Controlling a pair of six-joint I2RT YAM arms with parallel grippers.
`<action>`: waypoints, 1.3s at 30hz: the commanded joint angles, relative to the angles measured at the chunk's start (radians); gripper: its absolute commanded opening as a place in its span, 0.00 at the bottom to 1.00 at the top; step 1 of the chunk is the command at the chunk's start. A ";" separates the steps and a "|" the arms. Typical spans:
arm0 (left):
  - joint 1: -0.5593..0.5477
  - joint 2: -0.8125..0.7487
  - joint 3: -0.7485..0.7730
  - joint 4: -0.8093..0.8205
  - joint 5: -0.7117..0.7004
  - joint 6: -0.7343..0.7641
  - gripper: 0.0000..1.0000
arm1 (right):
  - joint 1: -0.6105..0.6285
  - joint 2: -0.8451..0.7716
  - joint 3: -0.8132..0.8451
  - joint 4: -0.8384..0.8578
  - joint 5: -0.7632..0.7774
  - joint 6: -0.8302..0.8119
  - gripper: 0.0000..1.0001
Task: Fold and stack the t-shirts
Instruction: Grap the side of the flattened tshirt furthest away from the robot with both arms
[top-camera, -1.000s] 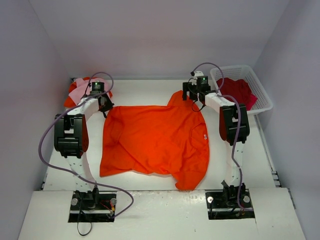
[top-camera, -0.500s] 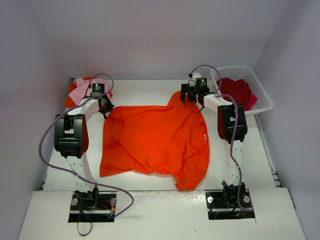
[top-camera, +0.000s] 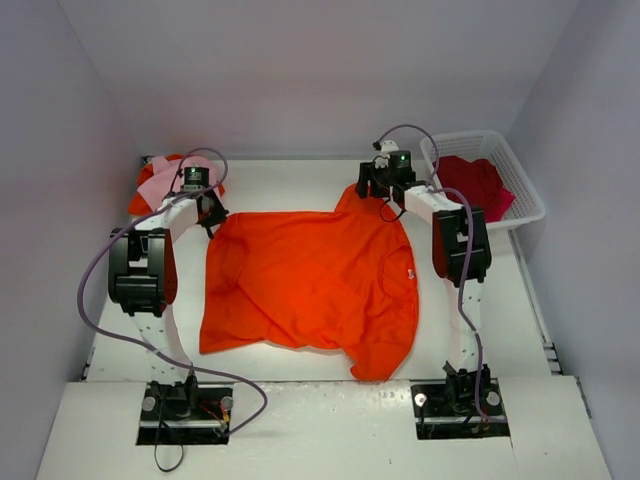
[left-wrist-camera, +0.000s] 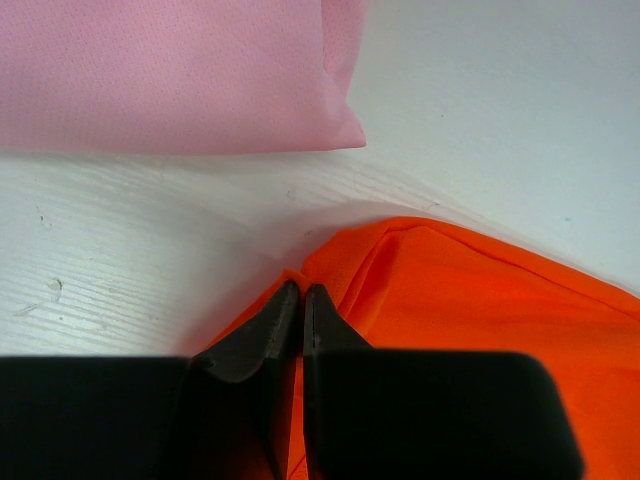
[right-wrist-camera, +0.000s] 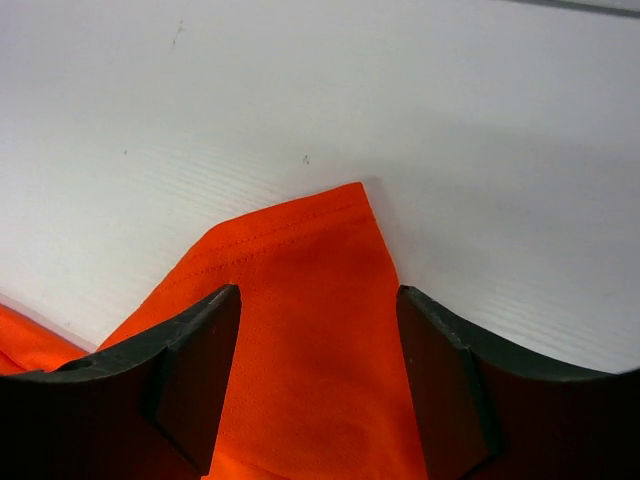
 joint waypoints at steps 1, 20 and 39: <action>-0.001 -0.075 0.013 0.018 -0.004 0.007 0.00 | 0.009 -0.009 0.042 0.053 -0.021 0.011 0.60; -0.001 -0.073 0.014 0.021 -0.006 0.008 0.00 | 0.004 -0.021 0.041 0.040 0.031 -0.004 0.64; -0.001 -0.065 0.002 0.026 -0.006 0.007 0.00 | 0.004 0.013 0.067 0.000 0.047 -0.004 0.60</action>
